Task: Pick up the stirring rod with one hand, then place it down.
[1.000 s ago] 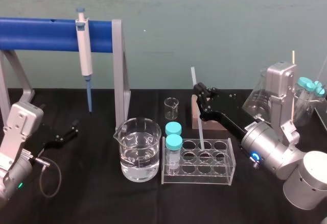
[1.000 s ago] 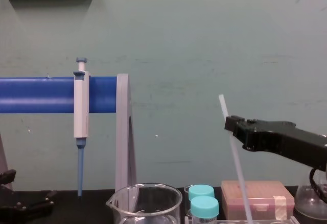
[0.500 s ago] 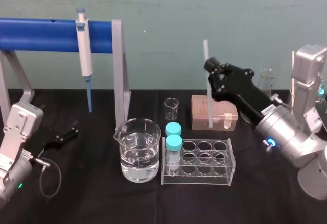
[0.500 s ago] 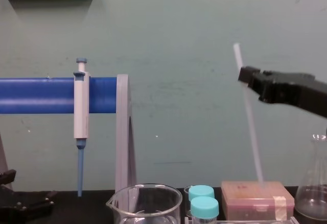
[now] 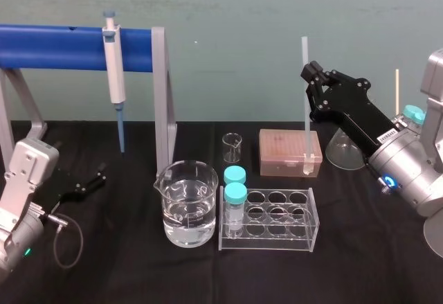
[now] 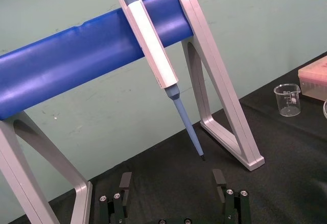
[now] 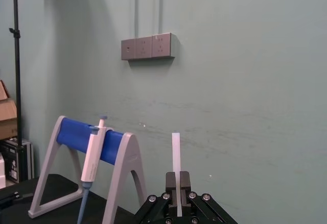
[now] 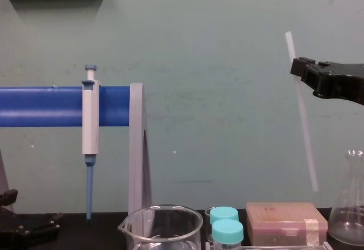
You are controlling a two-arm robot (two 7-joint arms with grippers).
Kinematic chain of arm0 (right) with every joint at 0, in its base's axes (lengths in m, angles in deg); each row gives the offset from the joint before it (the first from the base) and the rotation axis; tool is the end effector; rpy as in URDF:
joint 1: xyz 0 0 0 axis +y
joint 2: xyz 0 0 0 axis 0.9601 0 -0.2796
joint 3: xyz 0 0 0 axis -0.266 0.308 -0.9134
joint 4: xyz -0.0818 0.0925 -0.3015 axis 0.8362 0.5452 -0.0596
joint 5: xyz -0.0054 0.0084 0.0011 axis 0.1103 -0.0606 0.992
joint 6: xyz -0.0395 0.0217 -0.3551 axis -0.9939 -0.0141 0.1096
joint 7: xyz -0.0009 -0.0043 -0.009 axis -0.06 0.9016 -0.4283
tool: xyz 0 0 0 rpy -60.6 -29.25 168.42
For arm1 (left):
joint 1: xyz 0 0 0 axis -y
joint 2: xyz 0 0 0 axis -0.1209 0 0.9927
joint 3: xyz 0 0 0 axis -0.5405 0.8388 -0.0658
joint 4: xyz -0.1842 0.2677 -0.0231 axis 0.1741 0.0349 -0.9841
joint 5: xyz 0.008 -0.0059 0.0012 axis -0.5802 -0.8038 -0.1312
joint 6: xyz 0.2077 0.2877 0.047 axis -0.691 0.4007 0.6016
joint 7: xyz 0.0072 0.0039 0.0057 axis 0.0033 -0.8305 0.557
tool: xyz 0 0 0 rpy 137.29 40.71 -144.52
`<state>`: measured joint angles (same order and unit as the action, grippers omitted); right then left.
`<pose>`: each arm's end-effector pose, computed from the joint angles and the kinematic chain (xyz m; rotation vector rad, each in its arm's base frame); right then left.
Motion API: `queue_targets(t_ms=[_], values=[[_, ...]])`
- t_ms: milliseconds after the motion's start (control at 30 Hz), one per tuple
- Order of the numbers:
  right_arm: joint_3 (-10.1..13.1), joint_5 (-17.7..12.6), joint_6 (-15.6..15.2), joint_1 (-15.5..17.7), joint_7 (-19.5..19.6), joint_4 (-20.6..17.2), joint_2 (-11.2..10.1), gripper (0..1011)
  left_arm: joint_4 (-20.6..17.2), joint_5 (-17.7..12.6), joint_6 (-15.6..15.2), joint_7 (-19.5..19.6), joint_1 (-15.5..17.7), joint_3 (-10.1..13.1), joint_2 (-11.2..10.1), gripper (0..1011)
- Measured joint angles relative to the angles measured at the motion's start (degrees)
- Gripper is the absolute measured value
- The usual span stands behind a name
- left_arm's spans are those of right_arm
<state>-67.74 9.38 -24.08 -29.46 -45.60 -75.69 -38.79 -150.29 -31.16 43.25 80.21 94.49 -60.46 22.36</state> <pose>0.4330 -0.0347 -0.2309 0.1918 -0.2265 -0.9871 0.4103 0.0900 -0.3404 0.3044 -0.2853 1.2480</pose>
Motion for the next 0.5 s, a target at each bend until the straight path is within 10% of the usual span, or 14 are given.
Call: queue_targets(t_ms=[500], values=[[0.4,0.5,-0.4,0.0,0.0,0.6,0.5,46,0.0,0.0,0.0,0.0,0.0,0.0,0.0,1000]])
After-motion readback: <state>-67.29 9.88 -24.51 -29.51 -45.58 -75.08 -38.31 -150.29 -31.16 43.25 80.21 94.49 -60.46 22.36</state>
